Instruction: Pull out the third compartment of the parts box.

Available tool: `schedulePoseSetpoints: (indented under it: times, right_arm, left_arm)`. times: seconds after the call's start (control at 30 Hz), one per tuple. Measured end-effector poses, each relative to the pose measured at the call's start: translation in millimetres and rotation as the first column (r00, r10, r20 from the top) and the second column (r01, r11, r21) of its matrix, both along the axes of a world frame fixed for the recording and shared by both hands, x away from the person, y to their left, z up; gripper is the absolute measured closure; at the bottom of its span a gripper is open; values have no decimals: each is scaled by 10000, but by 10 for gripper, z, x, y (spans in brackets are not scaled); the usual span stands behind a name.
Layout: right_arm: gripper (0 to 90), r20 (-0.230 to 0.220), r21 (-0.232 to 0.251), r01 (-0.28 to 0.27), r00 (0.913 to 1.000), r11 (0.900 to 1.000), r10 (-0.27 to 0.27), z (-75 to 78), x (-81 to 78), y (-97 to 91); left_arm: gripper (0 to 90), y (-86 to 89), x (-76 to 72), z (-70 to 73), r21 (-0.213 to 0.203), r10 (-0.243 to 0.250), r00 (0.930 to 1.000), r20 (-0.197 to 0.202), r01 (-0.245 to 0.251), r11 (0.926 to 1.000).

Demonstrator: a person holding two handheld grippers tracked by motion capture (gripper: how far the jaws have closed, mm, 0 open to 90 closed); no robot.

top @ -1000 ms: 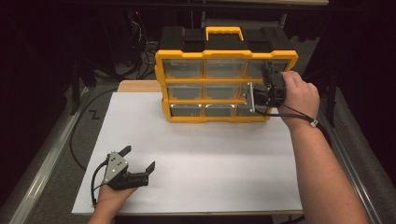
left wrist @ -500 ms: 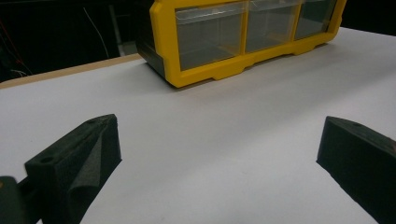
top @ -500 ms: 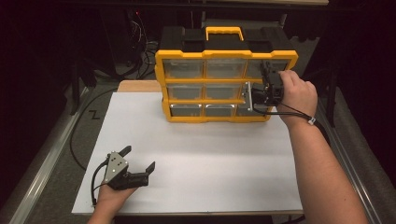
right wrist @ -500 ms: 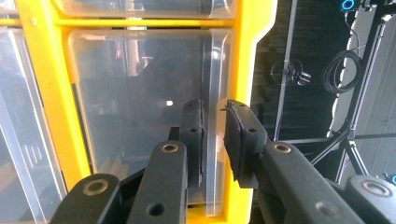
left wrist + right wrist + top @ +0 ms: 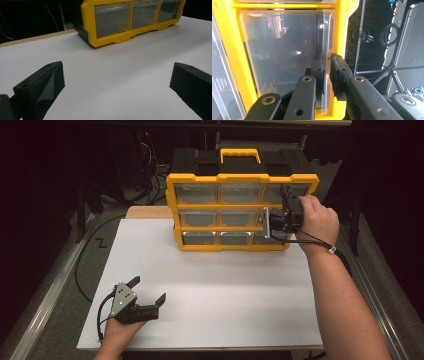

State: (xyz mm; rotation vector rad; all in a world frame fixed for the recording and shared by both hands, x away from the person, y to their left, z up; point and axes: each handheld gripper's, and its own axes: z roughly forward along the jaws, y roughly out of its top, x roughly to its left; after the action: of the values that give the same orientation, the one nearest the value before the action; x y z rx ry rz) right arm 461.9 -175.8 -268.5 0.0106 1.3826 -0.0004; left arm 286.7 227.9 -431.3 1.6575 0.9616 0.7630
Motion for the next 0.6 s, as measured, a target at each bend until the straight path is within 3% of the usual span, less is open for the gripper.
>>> schedulePoseSetpoints:
  times: [0.27, 0.6]
  right_arm:
    - [849, 71, -52, -106, 9999, 9999, 107, -2, -72, -6]
    - [858, 79, -69, -321, 9995, 9995, 321, -6, -340, -59]
  left_arm:
    - [6, -2, 5, -3, -3, 13, 10000, 2, -13, 10000]
    - [6, -14, 3, -4, 7, 28, 10000, 7, -28, 10000]
